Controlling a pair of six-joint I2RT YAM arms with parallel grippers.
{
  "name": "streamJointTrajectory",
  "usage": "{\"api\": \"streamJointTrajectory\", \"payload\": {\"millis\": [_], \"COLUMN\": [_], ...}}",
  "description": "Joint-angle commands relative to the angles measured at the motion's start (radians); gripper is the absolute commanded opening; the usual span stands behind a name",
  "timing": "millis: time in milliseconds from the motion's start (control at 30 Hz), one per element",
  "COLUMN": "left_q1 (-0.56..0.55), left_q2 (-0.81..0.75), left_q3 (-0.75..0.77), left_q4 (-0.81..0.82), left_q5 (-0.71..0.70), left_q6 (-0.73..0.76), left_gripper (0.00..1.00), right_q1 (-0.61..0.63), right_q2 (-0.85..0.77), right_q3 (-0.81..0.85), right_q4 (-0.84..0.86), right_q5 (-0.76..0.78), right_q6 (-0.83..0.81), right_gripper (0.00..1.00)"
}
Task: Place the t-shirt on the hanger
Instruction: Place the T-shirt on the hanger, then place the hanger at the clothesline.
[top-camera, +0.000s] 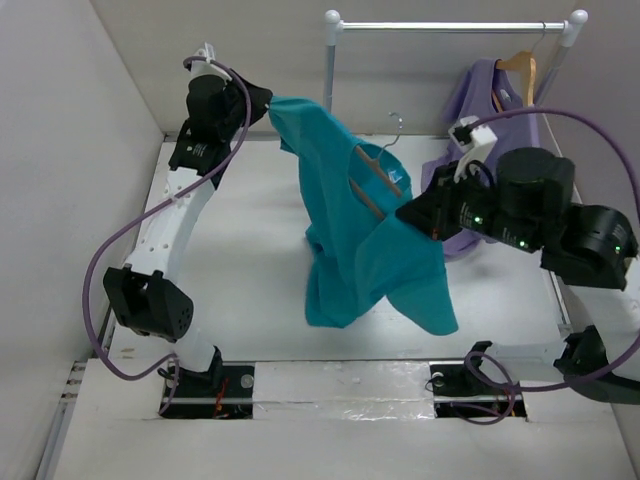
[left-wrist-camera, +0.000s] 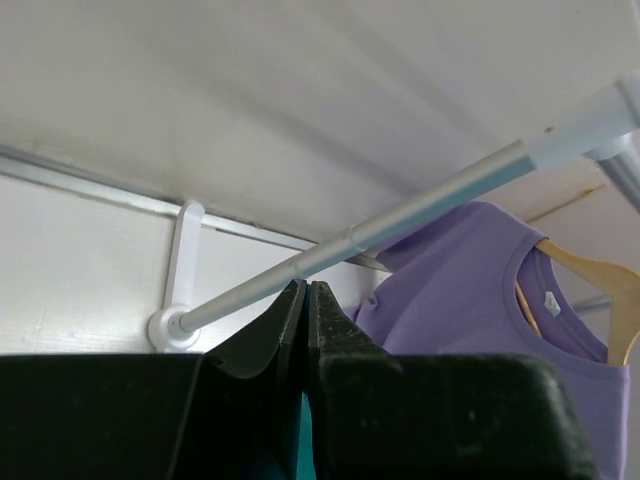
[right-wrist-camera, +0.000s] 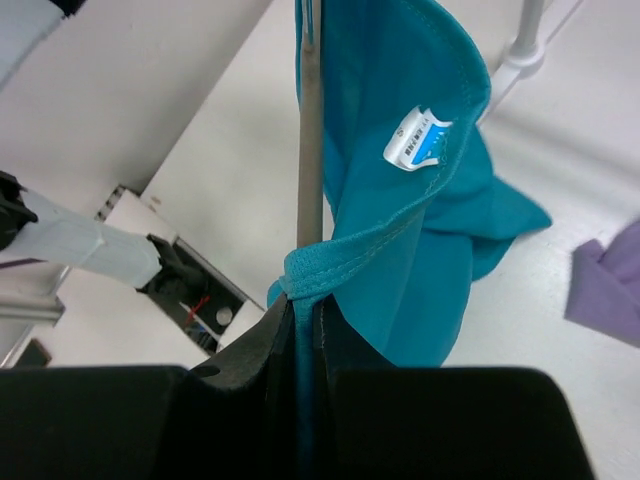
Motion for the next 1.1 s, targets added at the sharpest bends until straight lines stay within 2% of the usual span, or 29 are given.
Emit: {"api": "streamJointTrajectory", "payload": {"millis": [0, 67, 233, 400, 467, 600, 667, 700, 733, 767, 867, 1000, 1033, 1067], "left_q1": [0.006, 0.006, 0.024, 0.024, 0.024, 0.024, 0.024, 0.024, 0.024, 0.024, 0.024, 0.024, 0.024, 0.024], "left_q2": [0.015, 0.022, 0.044, 0.065, 0.075, 0.085, 0.098, 0.101, 0.093, 0.085, 0.039, -0.037, -0.072, -0.091], "left_q3": [0.111, 0.145, 0.198, 0.332, 0.376, 0.349, 0.315, 0.297, 0.278, 0.23, 0.156, 0.085, 0.067, 0.032], "left_q4": [-0.047, -0.058, -0.064, -0.1, -0.109, -0.143, -0.178, -0.199, -0.198, -0.19, -0.164, -0.167, -0.167, -0.167], "left_q5": [-0.018, -0.044, -0.056, -0.108, -0.122, -0.099, -0.072, -0.038, -0.023, -0.001, 0.005, 0.03, 0.046, 0.085], "left_q6": [0.052, 0.076, 0.093, 0.128, 0.141, 0.154, 0.162, 0.162, 0.165, 0.165, 0.179, 0.202, 0.202, 0.205], "left_gripper": [0.0, 0.0, 0.0, 0.0, 0.0, 0.0, 0.0, 0.04, 0.13, 0.3, 0.5, 0.52, 0.5, 0.43], "right_q1": [-0.015, -0.015, -0.033, -0.053, -0.067, -0.095, -0.095, -0.104, -0.115, -0.125, -0.167, -0.248, -0.289, -0.309], "right_q2": [0.02, 0.008, -0.055, -0.041, -0.058, -0.079, -0.098, -0.101, -0.096, -0.09, -0.046, -0.015, 0.003, 0.016], "right_q3": [0.152, 0.139, -0.077, 0.068, 0.026, -0.131, -0.144, -0.13, -0.115, -0.098, -0.049, -0.016, -0.009, 0.005], "right_q4": [-0.047, -0.07, -0.049, -0.113, -0.073, 0.0, 0.052, 0.066, 0.071, 0.065, 0.031, 0.045, 0.057, 0.062], "right_q5": [0.08, 0.078, 0.051, 0.071, 0.051, -0.002, 0.003, 0.0, -0.006, -0.009, 0.021, 0.075, 0.078, 0.083], "right_q6": [-0.046, -0.038, -0.021, -0.068, -0.072, -0.047, -0.035, -0.036, -0.041, -0.056, -0.082, -0.102, -0.107, -0.119], "right_gripper": [0.0, 0.0, 0.0, 0.0, 0.0, 0.0, 0.0, 0.0, 0.0, 0.0, 0.0, 0.0, 0.0, 0.0]}}
